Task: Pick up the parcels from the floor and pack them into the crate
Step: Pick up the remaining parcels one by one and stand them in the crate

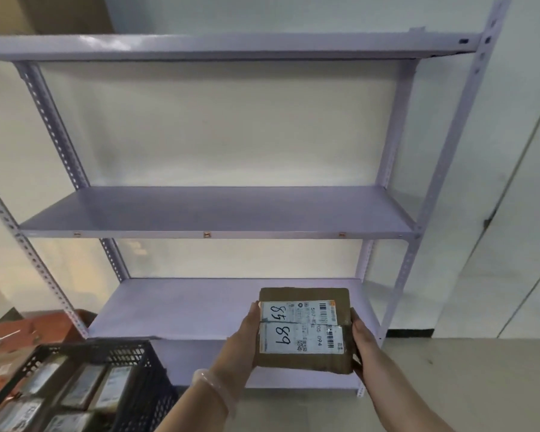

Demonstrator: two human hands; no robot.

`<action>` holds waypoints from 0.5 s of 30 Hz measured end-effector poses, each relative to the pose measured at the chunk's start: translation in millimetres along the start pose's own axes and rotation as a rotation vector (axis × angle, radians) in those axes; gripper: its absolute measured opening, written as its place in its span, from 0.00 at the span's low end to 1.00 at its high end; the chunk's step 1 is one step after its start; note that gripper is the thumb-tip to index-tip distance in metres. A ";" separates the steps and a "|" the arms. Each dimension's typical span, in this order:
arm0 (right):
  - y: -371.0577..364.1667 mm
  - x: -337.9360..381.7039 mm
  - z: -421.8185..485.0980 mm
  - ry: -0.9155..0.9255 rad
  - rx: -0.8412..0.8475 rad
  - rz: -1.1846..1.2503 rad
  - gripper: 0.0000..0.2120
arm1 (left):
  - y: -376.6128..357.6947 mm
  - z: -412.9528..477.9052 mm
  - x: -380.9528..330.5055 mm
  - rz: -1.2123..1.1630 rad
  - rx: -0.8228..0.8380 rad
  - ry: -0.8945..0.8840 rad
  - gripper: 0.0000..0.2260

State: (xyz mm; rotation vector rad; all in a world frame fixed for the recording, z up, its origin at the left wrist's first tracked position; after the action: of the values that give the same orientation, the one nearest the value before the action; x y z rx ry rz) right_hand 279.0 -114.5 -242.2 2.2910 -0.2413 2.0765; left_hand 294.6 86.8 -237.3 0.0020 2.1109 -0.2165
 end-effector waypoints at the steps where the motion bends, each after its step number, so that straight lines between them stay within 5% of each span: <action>1: -14.2 -1.0 -2.8 -0.013 -0.033 -0.002 0.10 | 12.5 -4.2 2.5 -0.007 0.020 -0.002 0.25; 8: -107.9 -8.5 -64.4 -0.031 -0.008 -0.087 0.11 | 104.7 -53.8 38.8 -0.020 0.003 -0.043 0.35; 12: -149.1 -35.6 -130.5 -0.005 0.135 -0.110 0.20 | 157.8 -104.3 82.2 -0.030 -0.059 0.045 0.30; 15: -184.5 -42.4 -177.5 -0.110 0.076 -0.082 0.22 | 192.6 -144.6 105.3 -0.081 -0.087 0.097 0.29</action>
State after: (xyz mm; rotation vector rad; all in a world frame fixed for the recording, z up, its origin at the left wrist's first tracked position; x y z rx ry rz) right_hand 126.4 95.1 -252.2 2.4178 -0.0711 1.9571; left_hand 133.9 289.8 -282.7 -0.1274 2.2174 -0.1764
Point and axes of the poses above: each hand's wrist, its own z-axis towards the middle knuckle, its own y-axis out of the back of the hand, x = y × z, the point moved 1 cm from there along z, towards the middle knuckle, and after that the axes turned 11 degrees about y, right-handed, at the moved point
